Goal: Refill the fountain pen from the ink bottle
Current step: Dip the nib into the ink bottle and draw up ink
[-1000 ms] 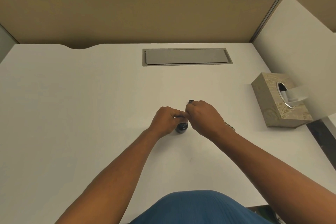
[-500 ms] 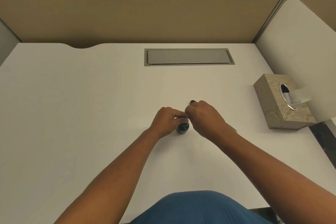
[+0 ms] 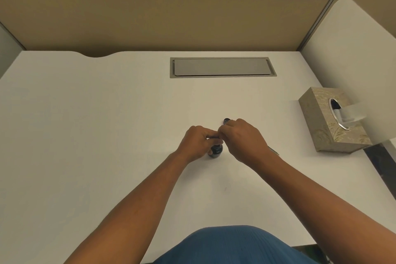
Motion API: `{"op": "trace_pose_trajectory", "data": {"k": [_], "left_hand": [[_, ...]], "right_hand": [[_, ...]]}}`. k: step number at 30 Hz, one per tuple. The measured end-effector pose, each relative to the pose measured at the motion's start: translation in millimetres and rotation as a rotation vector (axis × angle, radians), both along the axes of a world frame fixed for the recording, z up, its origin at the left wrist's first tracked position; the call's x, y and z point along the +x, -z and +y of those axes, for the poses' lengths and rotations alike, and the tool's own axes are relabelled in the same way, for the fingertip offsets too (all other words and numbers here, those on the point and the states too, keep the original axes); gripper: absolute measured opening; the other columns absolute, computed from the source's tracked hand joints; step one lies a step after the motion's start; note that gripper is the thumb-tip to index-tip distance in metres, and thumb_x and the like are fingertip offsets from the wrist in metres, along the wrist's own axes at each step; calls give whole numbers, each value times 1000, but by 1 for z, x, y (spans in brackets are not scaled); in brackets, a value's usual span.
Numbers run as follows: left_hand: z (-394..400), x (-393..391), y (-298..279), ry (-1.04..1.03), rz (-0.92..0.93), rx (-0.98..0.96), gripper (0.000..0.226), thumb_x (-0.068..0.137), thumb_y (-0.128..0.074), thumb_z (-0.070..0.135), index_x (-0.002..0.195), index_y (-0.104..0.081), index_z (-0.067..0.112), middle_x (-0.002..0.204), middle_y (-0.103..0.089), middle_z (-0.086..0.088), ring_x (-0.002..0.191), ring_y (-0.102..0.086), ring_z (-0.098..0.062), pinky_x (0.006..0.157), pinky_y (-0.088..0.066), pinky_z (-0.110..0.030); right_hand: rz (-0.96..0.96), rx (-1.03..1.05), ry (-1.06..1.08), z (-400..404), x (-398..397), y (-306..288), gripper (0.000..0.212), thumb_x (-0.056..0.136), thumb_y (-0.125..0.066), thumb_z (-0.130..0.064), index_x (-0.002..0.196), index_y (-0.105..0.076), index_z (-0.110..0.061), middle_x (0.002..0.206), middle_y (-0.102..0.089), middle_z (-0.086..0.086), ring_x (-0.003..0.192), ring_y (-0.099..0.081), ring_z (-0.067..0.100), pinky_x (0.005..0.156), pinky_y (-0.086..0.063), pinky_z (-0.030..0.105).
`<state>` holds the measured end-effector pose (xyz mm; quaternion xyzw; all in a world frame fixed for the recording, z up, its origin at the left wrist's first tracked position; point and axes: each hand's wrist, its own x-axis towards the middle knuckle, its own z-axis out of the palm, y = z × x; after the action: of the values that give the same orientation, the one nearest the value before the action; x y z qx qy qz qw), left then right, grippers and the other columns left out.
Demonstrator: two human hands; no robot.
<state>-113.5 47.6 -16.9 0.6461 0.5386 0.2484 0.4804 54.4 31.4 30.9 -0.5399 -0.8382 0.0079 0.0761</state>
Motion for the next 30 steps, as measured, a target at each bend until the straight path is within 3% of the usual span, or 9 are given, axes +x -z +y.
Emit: {"op": "trace_pose_trajectory", "data": {"k": [4, 7, 10, 14, 18, 21, 23, 26, 30], "left_hand": [[-2, 1, -2, -1, -13, -6, 19, 87, -71, 16, 94, -81, 31, 83, -79, 5, 59, -71, -20, 75, -57, -30], [-2, 2, -5, 10, -32, -17, 28, 88, -69, 13, 85, -80, 38, 83, -79, 6, 61, -72, -16, 73, -58, -30], [-3, 3, -4, 14, -57, -31, 29, 89, -69, 13, 84, -80, 39, 86, -79, 1, 67, -75, -17, 72, -59, -31], [-3, 2, -2, -12, -79, -49, 15, 90, -71, 18, 100, -81, 23, 89, -79, -5, 74, -76, -18, 66, -58, -26], [0, 3, 0, 10, -49, -50, 15, 88, -71, 16, 95, -81, 24, 86, -79, -5, 71, -75, -17, 63, -53, -22], [0, 2, 2, 9, -38, -36, 15, 88, -72, 17, 94, -81, 27, 86, -79, -2, 68, -75, -15, 68, -56, -27], [1, 2, 3, 5, -36, -24, 13, 88, -72, 20, 95, -82, 26, 86, -80, 0, 68, -75, -14, 72, -59, -33], [1, 1, 4, 11, -30, -23, 13, 89, -72, 20, 94, -82, 24, 86, -80, 0, 66, -74, -14, 73, -60, -35], [-1, 0, 5, -7, -59, -42, 11, 90, -72, 23, 95, -82, 24, 86, -80, -2, 67, -75, -16, 73, -60, -36]], "right_hand": [[-44, 31, 49, 0, -3, 2, 15, 82, -72, -13, 73, -60, -14, 68, -58, 0, 62, -35, 19, 45, -25, 26], [-70, 70, 109, -2, -6, 2, 29, 93, -62, -31, 71, -53, -14, 68, -57, 1, 62, -42, 22, 44, -28, 28], [-28, 9, 150, -2, -5, 2, 31, 100, -46, -38, 87, -62, -15, 86, -63, 0, 79, -53, 23, 53, -41, 31], [98, -58, 78, -3, -1, 1, 23, 97, -53, -28, 115, -65, -22, 102, -67, -2, 92, -58, 24, 65, -51, 36], [35, -29, 47, -4, 2, 5, 9, 90, -60, -13, 89, -67, -19, 78, -61, -1, 71, -51, 23, 50, -40, 31], [32, 13, 71, -5, 0, 7, 9, 84, -68, -10, 80, -64, -17, 71, -59, -1, 64, -47, 22, 47, -29, 27], [23, 41, 60, -5, -2, 7, 9, 89, -66, -17, 81, -63, -14, 72, -59, 1, 66, -49, 23, 47, -29, 28], [-14, 38, 67, -3, -3, 6, 27, 99, -51, -35, 87, -62, -14, 81, -61, 1, 73, -54, 24, 51, -35, 30], [13, 5, 61, -2, -1, 6, 23, 99, -50, -36, 98, -66, -18, 93, -64, -1, 84, -58, 23, 55, -44, 31]]}}
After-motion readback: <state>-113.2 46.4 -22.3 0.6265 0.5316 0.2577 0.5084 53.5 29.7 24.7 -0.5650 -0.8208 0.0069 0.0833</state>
